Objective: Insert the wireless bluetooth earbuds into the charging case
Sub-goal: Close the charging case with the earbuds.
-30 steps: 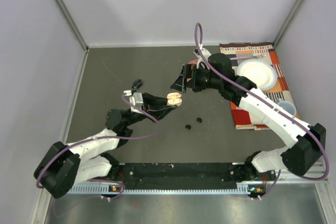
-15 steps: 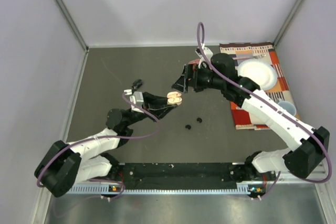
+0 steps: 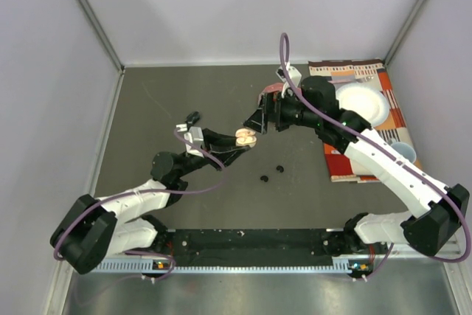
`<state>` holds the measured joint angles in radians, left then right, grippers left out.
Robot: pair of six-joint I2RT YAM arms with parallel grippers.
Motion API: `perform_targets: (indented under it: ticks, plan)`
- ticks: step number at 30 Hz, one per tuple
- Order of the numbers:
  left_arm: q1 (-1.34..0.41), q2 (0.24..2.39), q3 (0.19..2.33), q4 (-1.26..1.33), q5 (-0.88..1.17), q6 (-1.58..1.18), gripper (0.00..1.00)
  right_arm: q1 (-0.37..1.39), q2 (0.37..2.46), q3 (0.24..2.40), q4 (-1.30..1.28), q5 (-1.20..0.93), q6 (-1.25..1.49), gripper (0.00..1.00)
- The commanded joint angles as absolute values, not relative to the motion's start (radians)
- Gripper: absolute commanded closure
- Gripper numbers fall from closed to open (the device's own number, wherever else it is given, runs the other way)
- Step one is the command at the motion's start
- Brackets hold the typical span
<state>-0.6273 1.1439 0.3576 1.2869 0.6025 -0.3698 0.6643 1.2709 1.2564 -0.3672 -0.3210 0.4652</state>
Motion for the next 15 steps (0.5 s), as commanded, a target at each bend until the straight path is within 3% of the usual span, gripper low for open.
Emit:
perform_targets:
  ticks: [1, 4, 15]
  plan:
    - [-0.635, 1.155, 0.396, 1.445, 0.629, -0.393, 1.00, 0.657, 1.244, 1.252, -0.370, -0.316, 0.446, 0.01]
    - [-0.646, 1.161, 0.410, 1.440, 0.649, -0.394, 1.00, 0.655, 1.255, 1.247, -0.374, -0.249, 0.440, 0.01]
    - [-0.661, 1.155, 0.385, 1.440, 0.574, -0.341, 1.00, 0.657, 1.312, 1.267, -0.445, -0.311, 0.364, 0.01]
